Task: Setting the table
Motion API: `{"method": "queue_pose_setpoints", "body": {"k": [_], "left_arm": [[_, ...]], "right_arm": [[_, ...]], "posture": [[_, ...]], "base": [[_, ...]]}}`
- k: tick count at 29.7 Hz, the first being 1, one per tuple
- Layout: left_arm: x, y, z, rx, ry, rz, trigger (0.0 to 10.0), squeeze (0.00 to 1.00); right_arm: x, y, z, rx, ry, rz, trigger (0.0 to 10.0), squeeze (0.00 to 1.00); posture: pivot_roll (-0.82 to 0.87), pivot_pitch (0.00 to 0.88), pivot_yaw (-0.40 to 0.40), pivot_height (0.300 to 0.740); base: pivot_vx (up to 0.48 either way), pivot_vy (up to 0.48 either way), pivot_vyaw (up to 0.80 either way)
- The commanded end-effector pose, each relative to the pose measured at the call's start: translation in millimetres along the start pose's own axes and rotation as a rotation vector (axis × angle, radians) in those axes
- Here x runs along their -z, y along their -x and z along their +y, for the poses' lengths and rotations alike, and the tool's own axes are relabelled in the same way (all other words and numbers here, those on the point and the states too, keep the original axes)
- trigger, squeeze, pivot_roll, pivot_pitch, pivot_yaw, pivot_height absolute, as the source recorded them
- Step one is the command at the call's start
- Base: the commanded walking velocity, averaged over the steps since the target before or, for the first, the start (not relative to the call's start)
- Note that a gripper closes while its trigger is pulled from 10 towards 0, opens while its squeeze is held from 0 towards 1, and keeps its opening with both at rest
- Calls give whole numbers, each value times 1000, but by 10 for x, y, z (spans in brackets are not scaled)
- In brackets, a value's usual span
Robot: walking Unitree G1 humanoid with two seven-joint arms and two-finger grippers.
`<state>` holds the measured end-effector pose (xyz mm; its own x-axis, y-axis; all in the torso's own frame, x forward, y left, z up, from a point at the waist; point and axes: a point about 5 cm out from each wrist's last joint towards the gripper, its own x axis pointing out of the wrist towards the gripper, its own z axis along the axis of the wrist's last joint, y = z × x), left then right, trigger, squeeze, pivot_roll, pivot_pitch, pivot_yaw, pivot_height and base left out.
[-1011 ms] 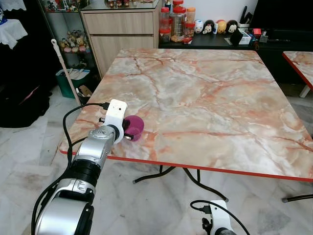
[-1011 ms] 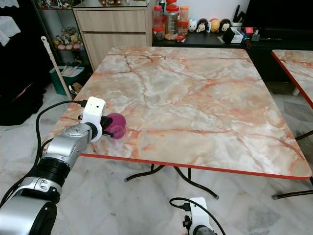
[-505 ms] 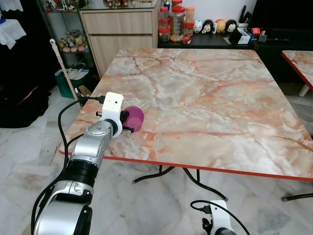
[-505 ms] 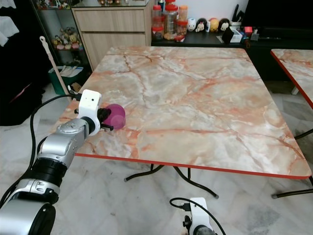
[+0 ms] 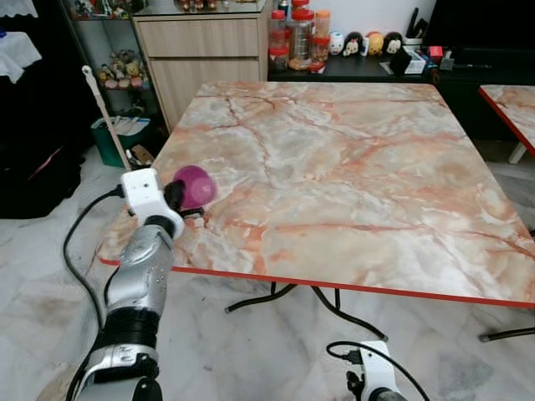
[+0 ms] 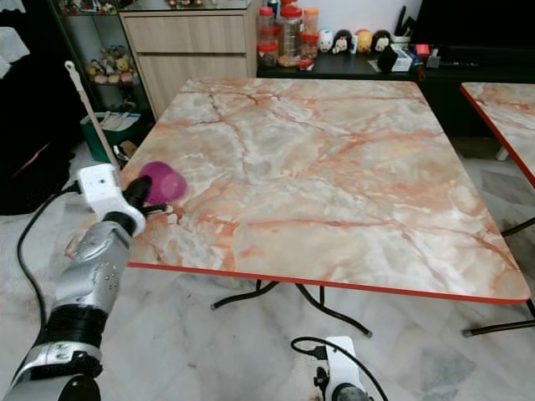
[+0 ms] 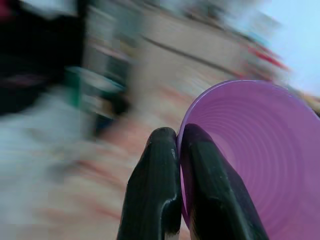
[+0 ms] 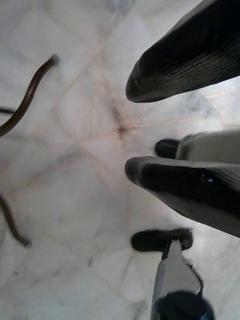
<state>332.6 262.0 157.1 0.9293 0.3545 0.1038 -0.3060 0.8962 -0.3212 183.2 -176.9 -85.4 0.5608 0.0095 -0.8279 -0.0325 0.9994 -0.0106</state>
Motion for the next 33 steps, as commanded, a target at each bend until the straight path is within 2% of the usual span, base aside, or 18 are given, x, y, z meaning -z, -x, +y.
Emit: {"method": "queue_pose_setpoints", "body": {"k": [1,3,6,9,10,13,15,16,17,18,20,21,22,23,24,27,30,33], "left_arm": [[-186,9,389,-168,7,-89,10000,0],[-237,38,607,-251,-23,-115,10000,0],[-273,102,836,-323,-91,-131,10000,0],[-177,203,1104,-400,-259,-62,10000,0],[-90,262,1226,-430,-339,-7,10000,0],[141,403,1415,-448,-505,133,10000,0],[308,477,1451,-415,-570,227,10000,0],[544,611,1499,-383,-589,346,10000,0],[544,611,1499,-383,-589,346,10000,0],[774,754,1502,-330,-598,457,10000,0],[1006,921,1472,-266,-626,564,10000,0],[1177,1045,1416,-217,-602,633,10000,0],[1237,1088,1387,-199,-579,656,10000,0],[1423,1234,1284,-122,-602,729,10000,0],[1423,1234,1284,-122,-602,729,10000,0],[1635,1430,1152,-90,-538,801,10000,0],[1766,1561,1060,-86,-498,847,10000,0],[1837,1617,971,-94,-429,855,10000,0]], "right_arm": [[-9,-1,-4,-3,11,0,10000,0],[-14,-2,0,-5,12,-1,10000,0],[-27,-4,2,-6,10,-4,10000,0],[-35,-6,9,-7,7,-6,10000,0],[-37,-7,14,-8,6,-7,10000,0],[-30,-7,21,-8,2,-6,10000,0],[-21,-5,21,-6,1,-3,10000,0],[-4,-3,21,-5,-2,1,10000,0],[-4,-3,21,-5,-2,1,10000,0],[4,-1,19,-2,-9,2,10000,0],[9,0,17,1,-15,2,10000,0],[13,1,12,2,-19,2,10000,0],[14,1,9,3,-21,1,10000,0],[18,3,-1,7,-27,1,10000,0],[18,3,-1,7,-27,1,10000,0],[11,4,-14,13,-37,-6,10000,0],[8,5,-26,15,-39,-9,10000,0],[0,6,-38,16,-32,-11,10000,0]], "posture": [[26,0,23,732],[29,0,20,732],[31,0,19,732],[34,0,22,732],[34,0,23,732],[35,0,26,732],[38,0,27,732],[31,0,30,732],[31,0,30,732],[30,0,33,732],[26,0,36,732],[25,0,38,732],[24,0,38,732],[17,0,39,732],[17,0,39,732],[13,0,37,732],[10,0,30,732],[8,0,25,732]], "base": [[0,0,0],[0,0,0],[0,0,0],[0,0,0],[0,0,0],[0,0,0],[0,0,0],[0,0,0],[0,0,0],[0,0,0],[0,0,0],[0,0,0],[0,0,0],[0,0,0],[0,0,0],[0,0,0],[0,0,0],[0,0,0]]}}
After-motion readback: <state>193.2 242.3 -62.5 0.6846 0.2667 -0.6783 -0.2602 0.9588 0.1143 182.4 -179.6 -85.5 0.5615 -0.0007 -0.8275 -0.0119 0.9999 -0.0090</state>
